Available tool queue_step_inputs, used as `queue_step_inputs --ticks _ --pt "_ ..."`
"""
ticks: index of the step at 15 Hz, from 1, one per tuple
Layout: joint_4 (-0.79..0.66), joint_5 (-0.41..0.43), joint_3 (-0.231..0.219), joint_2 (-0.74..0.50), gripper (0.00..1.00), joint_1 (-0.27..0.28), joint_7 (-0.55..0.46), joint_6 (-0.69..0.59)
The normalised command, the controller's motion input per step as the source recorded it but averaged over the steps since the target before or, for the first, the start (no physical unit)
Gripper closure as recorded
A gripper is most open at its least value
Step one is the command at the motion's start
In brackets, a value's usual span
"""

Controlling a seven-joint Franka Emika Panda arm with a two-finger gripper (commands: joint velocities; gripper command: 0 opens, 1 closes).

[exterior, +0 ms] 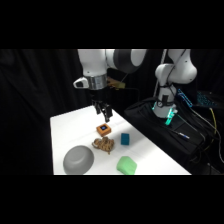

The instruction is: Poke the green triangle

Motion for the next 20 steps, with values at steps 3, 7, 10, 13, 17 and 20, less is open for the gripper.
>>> queue_step_inputs --ticks 3,7,10,13,17,20 --pt "0.0 -0.02 0.03 0.01 0.0 0.0 -0.02 0.03" --pt "0.04 -0.026 0.085 0.06 0.0 0.063 -0.09 0.08" --pt "0.11 -0.107 0.103 0.13 0.0 0.128 -0.07 0.07" --pt "0.16 -0.126 0.094 0.16 0.25 0.117 -0.15 0.11" --pt "0.13 -0.141 0.053 0.18 0.59 0.07 -0.19 0.18" --pt "0.08 -0.139 0.019 0.21 0.97 0.027 -0.18 0.24"
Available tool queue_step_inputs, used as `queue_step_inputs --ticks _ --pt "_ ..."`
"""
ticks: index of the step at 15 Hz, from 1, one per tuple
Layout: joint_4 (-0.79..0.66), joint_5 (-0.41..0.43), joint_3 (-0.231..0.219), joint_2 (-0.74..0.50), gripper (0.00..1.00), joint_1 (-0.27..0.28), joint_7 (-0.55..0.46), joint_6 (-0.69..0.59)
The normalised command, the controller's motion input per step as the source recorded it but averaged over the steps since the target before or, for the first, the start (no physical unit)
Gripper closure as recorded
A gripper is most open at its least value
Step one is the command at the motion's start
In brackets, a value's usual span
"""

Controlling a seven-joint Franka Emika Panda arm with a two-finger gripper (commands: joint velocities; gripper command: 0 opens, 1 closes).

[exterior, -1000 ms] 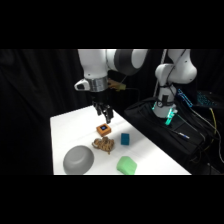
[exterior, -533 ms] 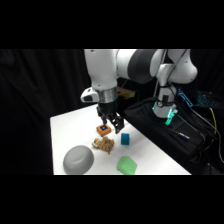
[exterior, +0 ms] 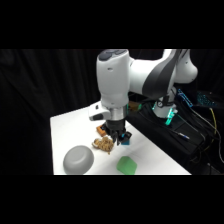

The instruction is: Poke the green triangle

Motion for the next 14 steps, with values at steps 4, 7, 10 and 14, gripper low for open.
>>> queue_step_inputs --ticks 4,7,10,14 --pt "0.09 -0.1 0.025 0.28 0.94 0.021 -0.16 0.26" --pt "0.11 -0.058 0.052 0.31 0.91 0.037 -0.13 0.26" --pt "0.16 -0.029 0.054 0.32 0.94 0.016 -0.14 0.21" --pt "0.27 0.007 0.048 0.36 0.94 -0.029 -0.17 0.11"
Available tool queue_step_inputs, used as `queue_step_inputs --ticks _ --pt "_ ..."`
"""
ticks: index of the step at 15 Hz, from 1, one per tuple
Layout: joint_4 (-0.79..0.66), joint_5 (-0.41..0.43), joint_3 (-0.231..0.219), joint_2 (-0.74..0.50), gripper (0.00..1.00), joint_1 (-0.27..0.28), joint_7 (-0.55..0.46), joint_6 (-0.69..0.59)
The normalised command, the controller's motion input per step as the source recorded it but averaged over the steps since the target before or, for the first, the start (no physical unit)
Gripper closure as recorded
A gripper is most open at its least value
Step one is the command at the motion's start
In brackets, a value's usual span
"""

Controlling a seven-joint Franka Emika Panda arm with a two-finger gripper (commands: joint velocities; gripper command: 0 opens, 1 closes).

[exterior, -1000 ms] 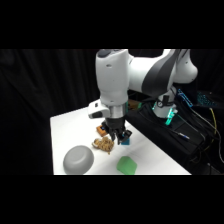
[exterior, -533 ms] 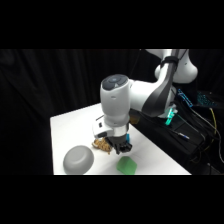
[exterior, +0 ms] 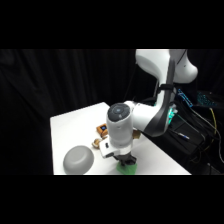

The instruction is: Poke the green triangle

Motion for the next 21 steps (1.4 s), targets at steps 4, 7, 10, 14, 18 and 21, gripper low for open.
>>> queue_step_inputs --ticks 4,7,10,14,18,21 --pt "0.27 0.022 0.047 0.35 0.95 -0.039 -0.14 0.02" --pt "0.03 -0.033 0.02 0.06 0.94 0.043 0.0 0.02" --pt "-0.11 -0.08 0.003 -0.23 0.93 0.118 0.12 -0.1" --pt "-0.13 -0.063 0.022 -0.43 0.92 0.11 0.17 -0.32" --pt "-0.01 -0.051 0.017 -0.44 0.68 0.054 0.2 -0.43" --pt "0.07 -0.024 0.025 -0.32 0.49 -0.015 0.13 -0.36"
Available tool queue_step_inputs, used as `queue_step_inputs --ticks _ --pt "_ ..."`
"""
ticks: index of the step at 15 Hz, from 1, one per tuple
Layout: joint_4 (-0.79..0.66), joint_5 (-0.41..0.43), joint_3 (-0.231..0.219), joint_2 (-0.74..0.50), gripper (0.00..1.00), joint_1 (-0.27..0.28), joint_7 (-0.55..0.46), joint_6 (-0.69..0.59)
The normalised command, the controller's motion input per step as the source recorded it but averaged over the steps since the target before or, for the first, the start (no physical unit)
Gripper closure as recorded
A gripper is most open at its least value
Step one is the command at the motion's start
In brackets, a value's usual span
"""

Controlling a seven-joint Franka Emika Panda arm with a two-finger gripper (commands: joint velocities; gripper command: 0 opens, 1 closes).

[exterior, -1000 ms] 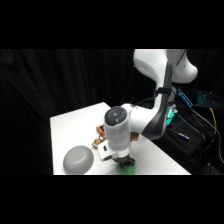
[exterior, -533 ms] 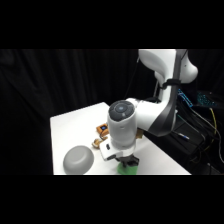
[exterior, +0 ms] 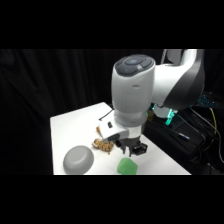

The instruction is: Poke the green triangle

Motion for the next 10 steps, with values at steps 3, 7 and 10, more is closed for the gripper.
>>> queue_step_inputs --ticks 3,7,10 --pt "0.08 -0.025 0.025 -0.24 0.15 -0.033 0.1 -0.3" --pt "0.06 -0.038 0.026 -0.18 0.0 -0.039 0.08 -0.22" --pt "0.07 -0.041 0.025 -0.13 0.0 -0.046 0.05 -0.18"
